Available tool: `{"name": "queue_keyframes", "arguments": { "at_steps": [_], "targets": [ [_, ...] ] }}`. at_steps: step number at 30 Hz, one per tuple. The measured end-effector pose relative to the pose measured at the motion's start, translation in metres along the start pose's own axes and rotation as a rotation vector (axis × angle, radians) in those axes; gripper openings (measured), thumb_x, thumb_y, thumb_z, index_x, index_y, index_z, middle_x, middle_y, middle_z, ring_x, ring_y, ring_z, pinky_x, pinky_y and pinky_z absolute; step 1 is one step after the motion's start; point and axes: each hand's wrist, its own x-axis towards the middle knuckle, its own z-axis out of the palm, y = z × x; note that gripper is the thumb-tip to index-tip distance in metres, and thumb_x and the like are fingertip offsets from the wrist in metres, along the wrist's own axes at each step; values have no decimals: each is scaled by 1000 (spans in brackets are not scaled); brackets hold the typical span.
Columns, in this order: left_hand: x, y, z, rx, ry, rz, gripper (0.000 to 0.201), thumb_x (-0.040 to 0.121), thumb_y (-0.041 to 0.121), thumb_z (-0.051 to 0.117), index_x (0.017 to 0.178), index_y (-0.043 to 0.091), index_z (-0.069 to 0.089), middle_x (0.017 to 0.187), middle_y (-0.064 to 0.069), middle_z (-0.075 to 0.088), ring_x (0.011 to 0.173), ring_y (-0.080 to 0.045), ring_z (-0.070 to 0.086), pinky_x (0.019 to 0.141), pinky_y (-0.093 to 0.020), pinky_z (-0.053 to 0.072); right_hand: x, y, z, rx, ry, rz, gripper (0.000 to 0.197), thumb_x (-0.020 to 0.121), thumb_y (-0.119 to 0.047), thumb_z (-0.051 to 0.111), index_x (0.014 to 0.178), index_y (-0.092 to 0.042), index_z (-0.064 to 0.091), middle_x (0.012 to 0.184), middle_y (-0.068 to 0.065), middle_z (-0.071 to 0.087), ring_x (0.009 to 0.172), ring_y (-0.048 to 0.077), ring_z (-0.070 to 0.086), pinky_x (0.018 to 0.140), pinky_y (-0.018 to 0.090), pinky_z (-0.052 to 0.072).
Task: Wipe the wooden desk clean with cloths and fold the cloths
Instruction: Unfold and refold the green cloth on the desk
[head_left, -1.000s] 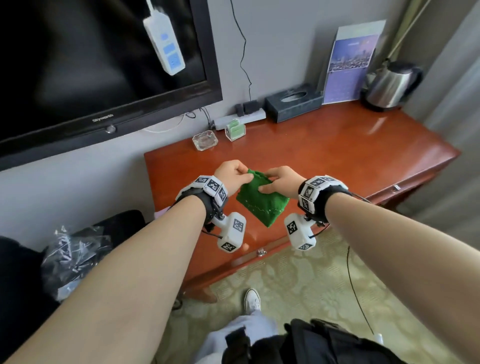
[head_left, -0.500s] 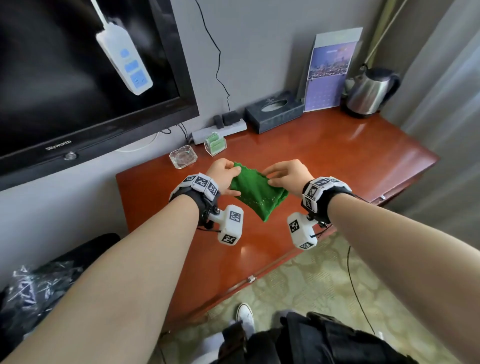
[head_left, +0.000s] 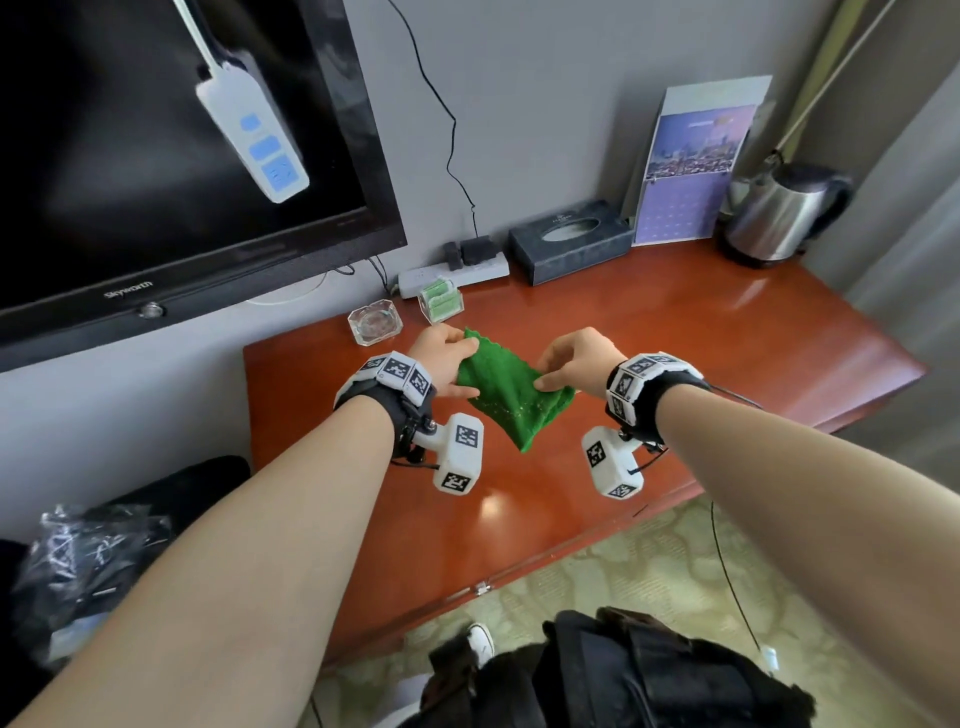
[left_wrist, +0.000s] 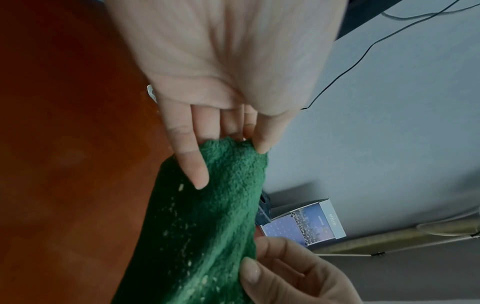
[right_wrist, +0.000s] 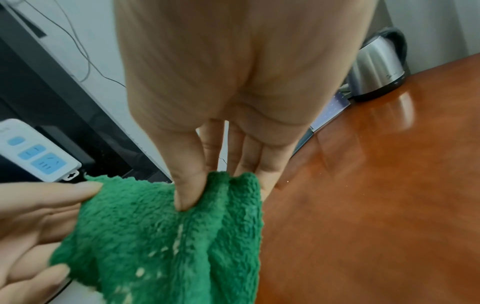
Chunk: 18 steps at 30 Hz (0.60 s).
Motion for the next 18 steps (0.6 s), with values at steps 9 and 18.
{"name": "queue_keyframes", "arguments": {
  "at_steps": [9, 18],
  "targets": [
    [7, 4, -4, 31, 61, 2, 22, 98, 22, 58, 117, 14, 52, 123, -14, 57, 106, -33, 64, 72, -45, 62, 23, -5, -8, -93, 190, -91, 13, 68, -20, 85, 68, -20, 72, 70, -8, 65, 74, 12, 60, 66, 22, 44],
    [19, 10, -21, 133, 138, 85, 23, 93, 26, 63, 113, 15, 60, 119, -6, 61, 108, -21, 59, 72, -34, 54, 37, -26, -19, 62, 79, -74, 9, 74, -13, 72, 72, -19, 65, 73, -3, 64, 71, 14, 57, 60, 24, 41]
  ]
}}
